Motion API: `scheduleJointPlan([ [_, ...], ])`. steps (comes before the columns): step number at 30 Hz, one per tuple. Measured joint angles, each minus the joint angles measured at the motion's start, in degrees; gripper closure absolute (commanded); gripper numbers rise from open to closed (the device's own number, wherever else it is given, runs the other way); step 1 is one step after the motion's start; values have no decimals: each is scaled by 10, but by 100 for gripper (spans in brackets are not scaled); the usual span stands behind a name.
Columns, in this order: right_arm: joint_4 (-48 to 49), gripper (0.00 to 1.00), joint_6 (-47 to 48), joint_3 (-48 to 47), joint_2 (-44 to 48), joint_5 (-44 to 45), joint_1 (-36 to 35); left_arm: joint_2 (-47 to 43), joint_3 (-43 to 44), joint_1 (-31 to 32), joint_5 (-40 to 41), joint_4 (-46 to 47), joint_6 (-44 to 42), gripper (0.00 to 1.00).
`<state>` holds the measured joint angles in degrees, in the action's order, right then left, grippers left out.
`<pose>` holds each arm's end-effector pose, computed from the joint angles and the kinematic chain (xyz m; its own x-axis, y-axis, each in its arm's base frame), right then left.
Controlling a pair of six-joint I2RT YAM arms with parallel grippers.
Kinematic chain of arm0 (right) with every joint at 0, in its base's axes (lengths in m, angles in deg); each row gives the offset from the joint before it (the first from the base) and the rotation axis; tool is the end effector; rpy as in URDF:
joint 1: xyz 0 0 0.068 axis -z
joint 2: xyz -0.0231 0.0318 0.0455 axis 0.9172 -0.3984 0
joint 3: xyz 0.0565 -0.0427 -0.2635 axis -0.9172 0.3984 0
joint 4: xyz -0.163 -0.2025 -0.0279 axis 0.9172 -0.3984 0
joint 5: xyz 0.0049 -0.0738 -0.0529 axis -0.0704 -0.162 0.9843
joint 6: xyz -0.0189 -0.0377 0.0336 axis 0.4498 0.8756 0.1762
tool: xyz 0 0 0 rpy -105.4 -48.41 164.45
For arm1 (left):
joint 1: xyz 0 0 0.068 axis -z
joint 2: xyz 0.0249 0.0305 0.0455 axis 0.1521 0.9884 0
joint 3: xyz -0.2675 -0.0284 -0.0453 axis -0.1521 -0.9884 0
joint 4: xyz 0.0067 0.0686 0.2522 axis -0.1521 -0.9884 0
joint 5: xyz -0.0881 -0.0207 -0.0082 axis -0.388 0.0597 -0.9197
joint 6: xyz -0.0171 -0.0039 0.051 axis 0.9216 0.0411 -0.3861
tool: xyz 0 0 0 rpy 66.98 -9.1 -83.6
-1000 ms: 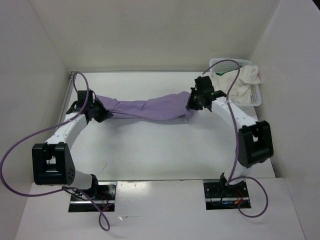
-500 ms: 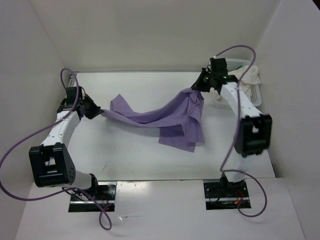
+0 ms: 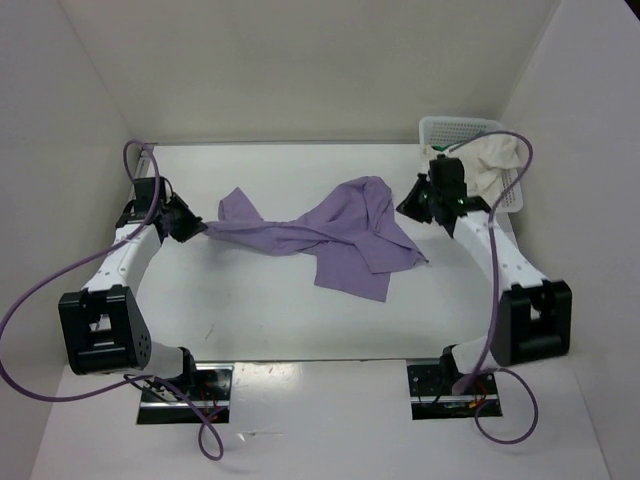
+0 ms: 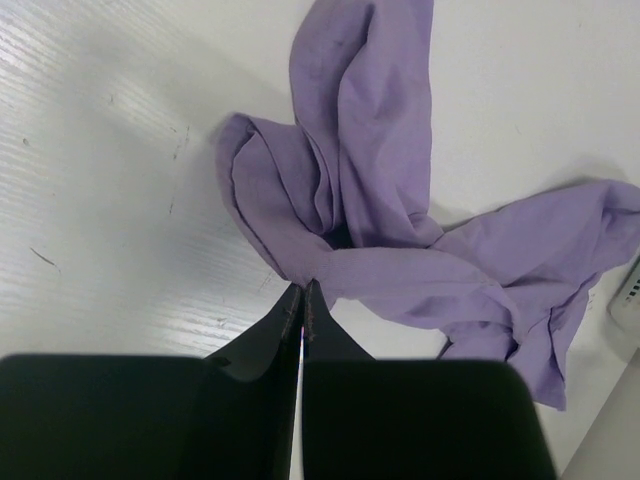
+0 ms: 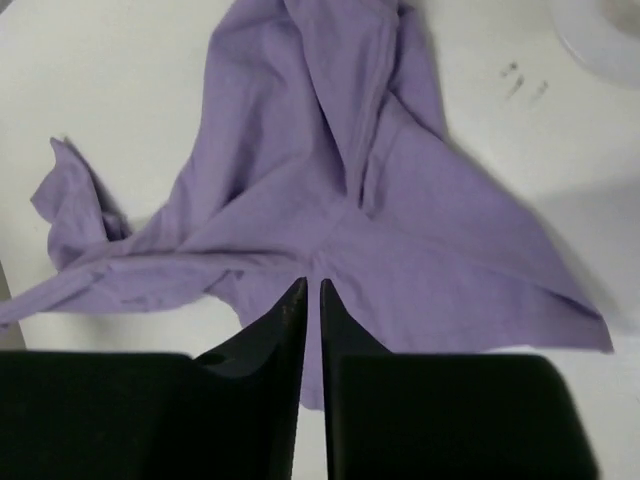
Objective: Fold and stack the t-shirts
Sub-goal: Flatten out the tshirt
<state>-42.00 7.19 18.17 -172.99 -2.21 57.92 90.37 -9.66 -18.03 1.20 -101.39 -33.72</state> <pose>0.3314 0.0538 0.2813 -0.6834 0.4595 -0.5674 0.1926 0.8630 0.4670 0.3001 0.0434 0.2571 -0.4833 -0.7482 -0.4546 -0.4977 0.6620 -0.5604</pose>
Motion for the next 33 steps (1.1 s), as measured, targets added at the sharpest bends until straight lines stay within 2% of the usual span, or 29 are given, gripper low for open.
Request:
scheduleJointPlan([
  [1,6,88,-9,41,40,3,0,0,-3,0,-1,2,0,100],
  [3,14,81,-19,102,80,6,7,0,-6,0,-2,2,0,100],
  [4,14,67,-23,125,84,5,19,0,-7,0,-3,2,-1,100],
  [7,12,44,-29,154,48,14,57,0,-7,0,-10,6,-1,100],
  [9,6,41,-32,179,40,28,78,0,-7,0,-13,9,-1,100],
  [12,-8,41,-46,214,68,37,103,0,-7,1,-20,12,0,100],
  [16,-6,48,-76,245,108,30,122,0,-9,8,-24,22,0,100],
  [33,68,51,-181,283,96,-5,134,0,-17,28,-31,28,0,100],
])
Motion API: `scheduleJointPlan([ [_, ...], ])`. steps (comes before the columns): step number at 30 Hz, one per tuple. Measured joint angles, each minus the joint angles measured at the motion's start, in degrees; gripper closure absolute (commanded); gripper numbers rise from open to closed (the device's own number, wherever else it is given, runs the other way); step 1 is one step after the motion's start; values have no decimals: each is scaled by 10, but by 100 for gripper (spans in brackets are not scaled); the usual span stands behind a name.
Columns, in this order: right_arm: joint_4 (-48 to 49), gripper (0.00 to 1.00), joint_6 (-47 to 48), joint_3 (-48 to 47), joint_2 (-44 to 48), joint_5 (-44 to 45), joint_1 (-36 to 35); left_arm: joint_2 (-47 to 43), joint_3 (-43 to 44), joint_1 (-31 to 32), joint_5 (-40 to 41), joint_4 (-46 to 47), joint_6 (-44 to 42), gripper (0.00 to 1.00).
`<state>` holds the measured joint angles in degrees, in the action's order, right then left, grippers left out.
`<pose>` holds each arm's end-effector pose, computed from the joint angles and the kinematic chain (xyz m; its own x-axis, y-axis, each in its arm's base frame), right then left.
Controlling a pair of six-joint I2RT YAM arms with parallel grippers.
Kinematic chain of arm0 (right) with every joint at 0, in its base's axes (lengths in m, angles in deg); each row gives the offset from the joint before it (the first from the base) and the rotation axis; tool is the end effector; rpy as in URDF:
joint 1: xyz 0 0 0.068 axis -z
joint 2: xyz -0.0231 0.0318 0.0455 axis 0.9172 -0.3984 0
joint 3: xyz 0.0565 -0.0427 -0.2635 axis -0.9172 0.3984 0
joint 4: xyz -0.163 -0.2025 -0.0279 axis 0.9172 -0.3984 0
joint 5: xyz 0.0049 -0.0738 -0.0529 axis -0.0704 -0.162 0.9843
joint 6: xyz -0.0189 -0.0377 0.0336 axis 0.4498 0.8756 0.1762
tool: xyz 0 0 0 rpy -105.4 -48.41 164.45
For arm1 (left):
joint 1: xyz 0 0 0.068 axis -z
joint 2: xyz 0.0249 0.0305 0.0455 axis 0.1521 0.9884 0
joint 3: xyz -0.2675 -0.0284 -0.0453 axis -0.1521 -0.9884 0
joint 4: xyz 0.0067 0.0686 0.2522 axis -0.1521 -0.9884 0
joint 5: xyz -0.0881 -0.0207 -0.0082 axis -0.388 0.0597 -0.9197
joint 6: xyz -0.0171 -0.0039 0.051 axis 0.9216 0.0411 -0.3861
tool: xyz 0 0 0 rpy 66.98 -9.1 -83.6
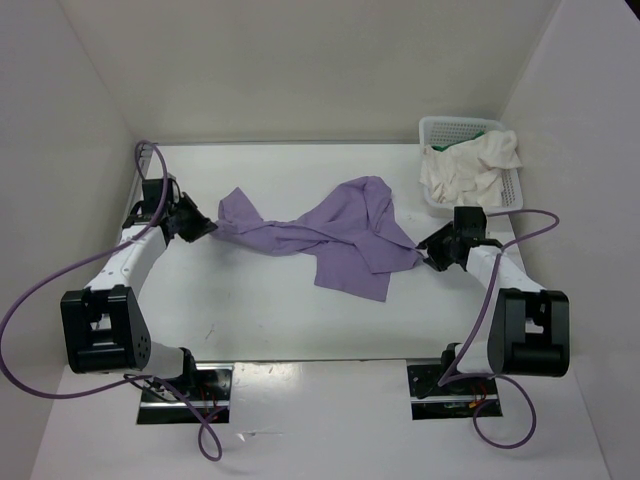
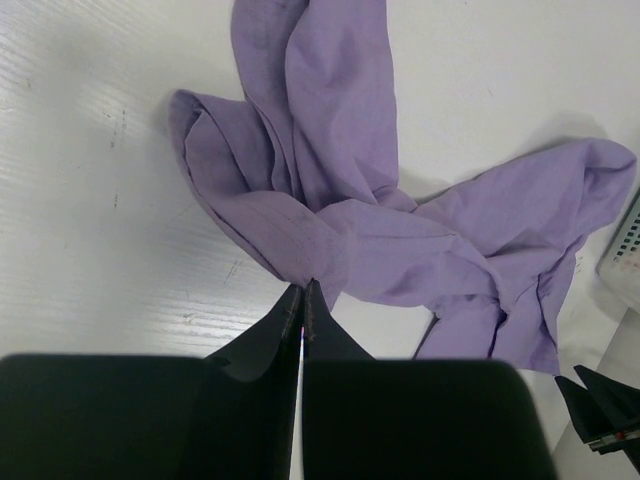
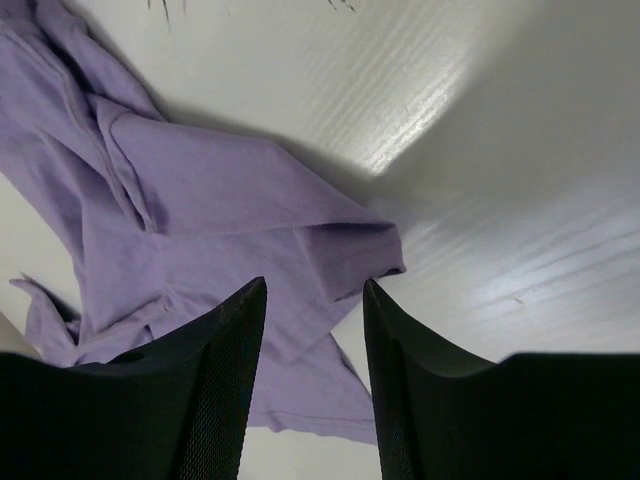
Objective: Fold and stack the t-shirts
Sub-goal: Flatten out the tshirt
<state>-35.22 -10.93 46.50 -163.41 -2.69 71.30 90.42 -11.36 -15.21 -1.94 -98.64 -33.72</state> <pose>0.2541 -0.0173 0.1804 -0.4853 0.8280 -0.2810 0.6561 0.5573 0.5088 0.3020 0.0267 0.2512 -0.5383 -0.7187 -0.4402 -0.4251 0.6825 -0.5946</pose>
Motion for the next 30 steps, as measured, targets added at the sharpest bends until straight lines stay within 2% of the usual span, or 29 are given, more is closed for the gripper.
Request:
scheduleJointPlan([
  [2,10,54,-5,0,-3,-1,0,0,0,1,0,0,0,100],
  [11,21,54,-10,0,-30,-3,0,0,-1,2,0,0,0,100],
  [20,-7,52,-4,1,64,16,0,0,-14,2,0,0,2,100],
  [30,-4,52,-3,24,18,5,0,0,-14,2,-1,3,2,100],
])
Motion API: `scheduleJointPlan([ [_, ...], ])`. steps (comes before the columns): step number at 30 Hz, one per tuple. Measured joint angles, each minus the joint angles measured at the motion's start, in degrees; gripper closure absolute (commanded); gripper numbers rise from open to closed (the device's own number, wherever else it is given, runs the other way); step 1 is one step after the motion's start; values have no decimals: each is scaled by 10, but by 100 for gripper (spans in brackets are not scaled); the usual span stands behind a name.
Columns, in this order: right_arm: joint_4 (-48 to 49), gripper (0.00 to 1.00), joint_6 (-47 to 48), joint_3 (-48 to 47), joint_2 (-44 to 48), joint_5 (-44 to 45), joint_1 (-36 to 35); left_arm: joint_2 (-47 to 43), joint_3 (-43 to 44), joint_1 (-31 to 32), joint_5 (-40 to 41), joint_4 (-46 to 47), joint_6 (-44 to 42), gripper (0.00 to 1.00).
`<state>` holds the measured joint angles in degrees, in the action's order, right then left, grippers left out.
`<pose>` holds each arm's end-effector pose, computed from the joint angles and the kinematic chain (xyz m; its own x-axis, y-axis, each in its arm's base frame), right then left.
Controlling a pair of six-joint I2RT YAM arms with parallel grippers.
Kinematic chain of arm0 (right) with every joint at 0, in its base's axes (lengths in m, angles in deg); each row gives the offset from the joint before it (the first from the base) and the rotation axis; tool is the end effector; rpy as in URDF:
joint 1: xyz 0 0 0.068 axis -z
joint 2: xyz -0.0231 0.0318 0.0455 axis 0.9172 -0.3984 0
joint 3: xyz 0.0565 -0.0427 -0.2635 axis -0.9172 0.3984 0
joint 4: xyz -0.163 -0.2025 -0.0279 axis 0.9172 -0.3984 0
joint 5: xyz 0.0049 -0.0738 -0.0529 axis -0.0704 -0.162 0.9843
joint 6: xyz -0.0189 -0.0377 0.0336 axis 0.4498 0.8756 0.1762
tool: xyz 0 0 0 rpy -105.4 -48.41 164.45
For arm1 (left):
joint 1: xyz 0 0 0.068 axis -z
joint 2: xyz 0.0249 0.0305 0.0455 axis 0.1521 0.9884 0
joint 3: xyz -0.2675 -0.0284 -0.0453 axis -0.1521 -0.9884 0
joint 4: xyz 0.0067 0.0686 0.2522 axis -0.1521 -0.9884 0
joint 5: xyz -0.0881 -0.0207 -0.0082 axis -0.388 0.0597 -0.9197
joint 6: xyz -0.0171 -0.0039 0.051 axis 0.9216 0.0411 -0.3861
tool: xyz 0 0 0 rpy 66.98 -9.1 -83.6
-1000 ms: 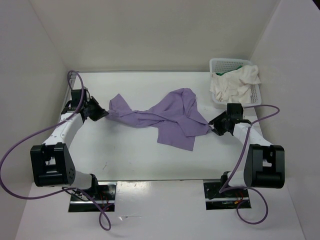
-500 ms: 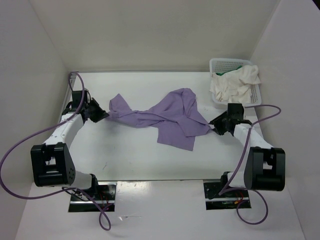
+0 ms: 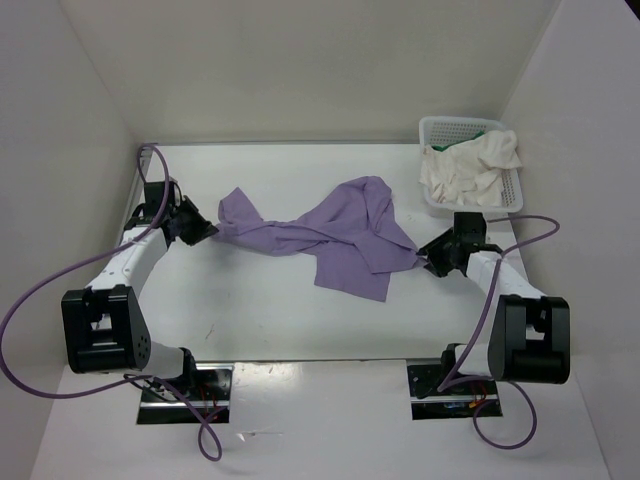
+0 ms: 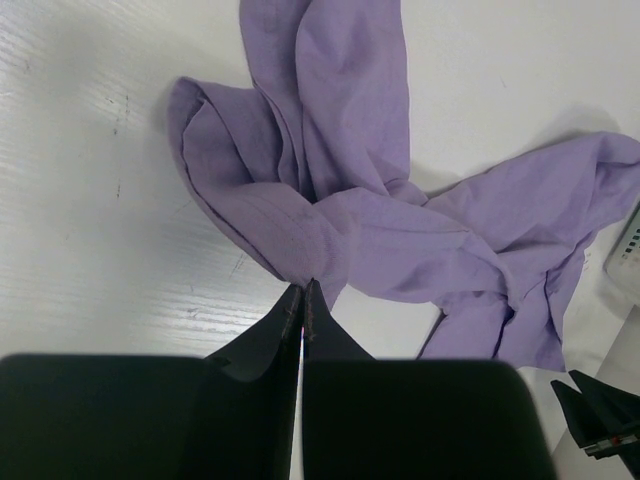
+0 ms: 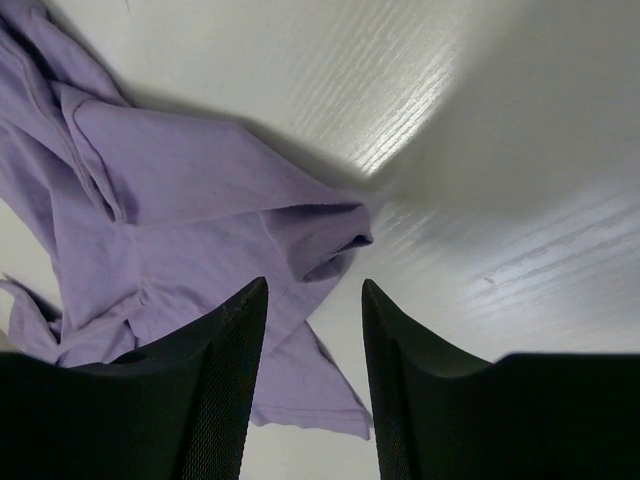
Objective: Fold and stack the t-shirts
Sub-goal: Flatten out the tshirt
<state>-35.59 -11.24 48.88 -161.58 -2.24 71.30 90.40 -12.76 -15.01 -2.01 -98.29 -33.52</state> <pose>0.2435 -0.0167 0.1751 -0.4826 0.8317 -0.2745 0.6695 0.5524 0.4965 0.2994 0.0253 0.2439 -0.5476 -0.7199 -0.4264 -0.4345 0.6802 -0.5904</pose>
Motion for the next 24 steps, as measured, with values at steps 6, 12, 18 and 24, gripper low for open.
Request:
scheduleJointPlan([
  [6,6,52,0,7,-7,-4,0,0,0,0,0,1,0,100],
  [12,31,57,1,6,-65,-7,0,0,0,0,0,1,0,100],
  [18,64,58,2,1,-84,-16,1,0,-4,0,0,1,0,100],
  [24,79,54,14,-3,-84,-18,1,0,-5,0,-1,1,0,100],
])
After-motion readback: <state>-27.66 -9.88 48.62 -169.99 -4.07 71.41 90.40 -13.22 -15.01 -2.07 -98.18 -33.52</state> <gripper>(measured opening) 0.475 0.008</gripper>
